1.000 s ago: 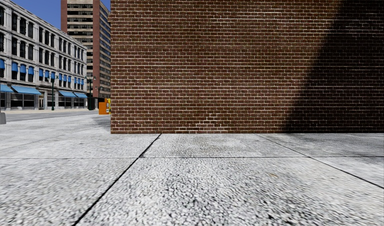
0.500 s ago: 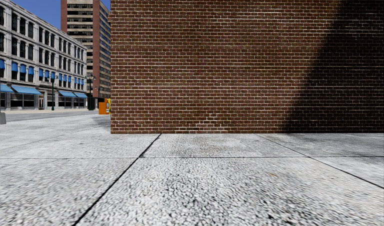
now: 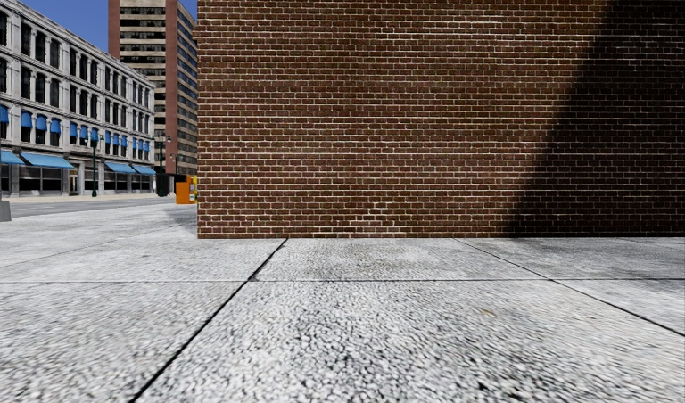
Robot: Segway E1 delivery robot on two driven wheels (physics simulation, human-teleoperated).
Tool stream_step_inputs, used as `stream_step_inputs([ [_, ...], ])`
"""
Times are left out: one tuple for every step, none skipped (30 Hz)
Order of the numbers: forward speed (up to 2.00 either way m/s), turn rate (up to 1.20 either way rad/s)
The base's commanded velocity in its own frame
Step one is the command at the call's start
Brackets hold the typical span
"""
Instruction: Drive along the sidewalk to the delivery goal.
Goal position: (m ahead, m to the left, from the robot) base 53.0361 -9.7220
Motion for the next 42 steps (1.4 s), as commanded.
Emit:
stream_step_inputs([
  [0.00, 0.00],
  [0.03, 0.02],
  [0.28, 0.07],
  [0.28, 0.07],
  [0.46, 0.10],
  [0.57, 0.11],
  [0.64, 0.24],
  [0.64, 0.24],
  [0.70, 0.34],
  [0.75, 0.37],
  [0.75, 0.37],
  [0.85, 0.38],
  [0.99, 0.38],
  [1.05, 0.38],
  [1.05, 0.38],
  [1.10, 0.38],
  [1.24, 0.38],
  [1.39, 0.38],
  [1.39, 0.38],
  [1.51, 0.38],
  [1.66, 0.38],
  [1.71, 0.38],
  [1.71, 0.38],
  [1.72, 0.38],
  [1.72, 0.38],
  [1.72, 0.38],
  [1.72, 0.38],
  [1.76, 0.38],
  [1.78, 0.38],
  [1.78, 0.38],
  [1.79, 0.38],
  [1.79, 0.31],
  [1.81, 0.16],
  [1.81, 0.16],
  [1.82, 0.10],
  [1.82, 0.06],
  [1.82, 0.06],
  [1.82, 0.05],
  [1.82, 0.05],
  [1.82, 0.07],
  [1.82, 0.07],
  [1.82, 0.15],
])
